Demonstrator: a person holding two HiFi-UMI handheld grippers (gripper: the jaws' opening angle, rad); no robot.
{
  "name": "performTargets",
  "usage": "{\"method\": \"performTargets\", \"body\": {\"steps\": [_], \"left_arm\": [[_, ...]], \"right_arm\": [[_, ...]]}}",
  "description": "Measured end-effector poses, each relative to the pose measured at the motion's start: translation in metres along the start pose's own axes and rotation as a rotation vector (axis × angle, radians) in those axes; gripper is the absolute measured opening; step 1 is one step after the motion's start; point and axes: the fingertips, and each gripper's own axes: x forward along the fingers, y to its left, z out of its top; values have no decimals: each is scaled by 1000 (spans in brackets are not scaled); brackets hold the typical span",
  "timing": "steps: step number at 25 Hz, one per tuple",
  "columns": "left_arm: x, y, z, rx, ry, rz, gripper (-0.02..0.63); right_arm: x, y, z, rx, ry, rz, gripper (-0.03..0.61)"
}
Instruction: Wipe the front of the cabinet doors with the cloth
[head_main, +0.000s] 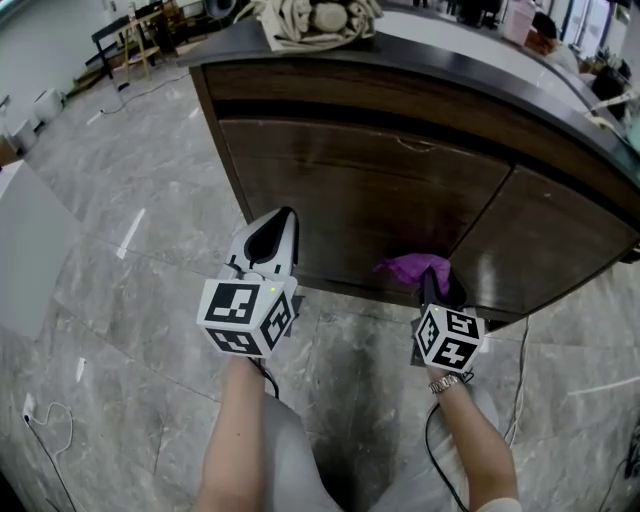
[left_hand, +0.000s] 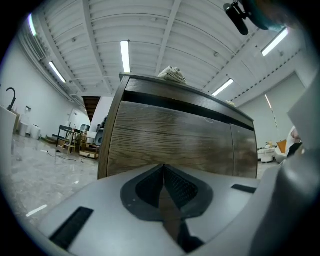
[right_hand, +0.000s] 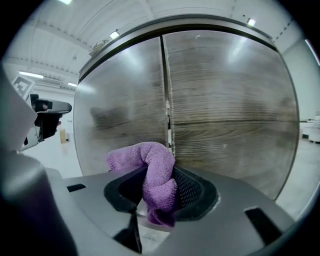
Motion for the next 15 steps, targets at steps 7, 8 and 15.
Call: {"method": "performTargets", "body": {"steps": [7,8,15], "left_arm": [[-3,6,1,-4,-8,6,11],[-4,8,1,-5,-6,7,11],[-14,29,3,-27,-16,37,11]], "right_arm": [[-10,25,-16,19,13,13,153],[-11,42,-18,8,15,47,153],[18,168,-51,-25,92,229,153]]}}
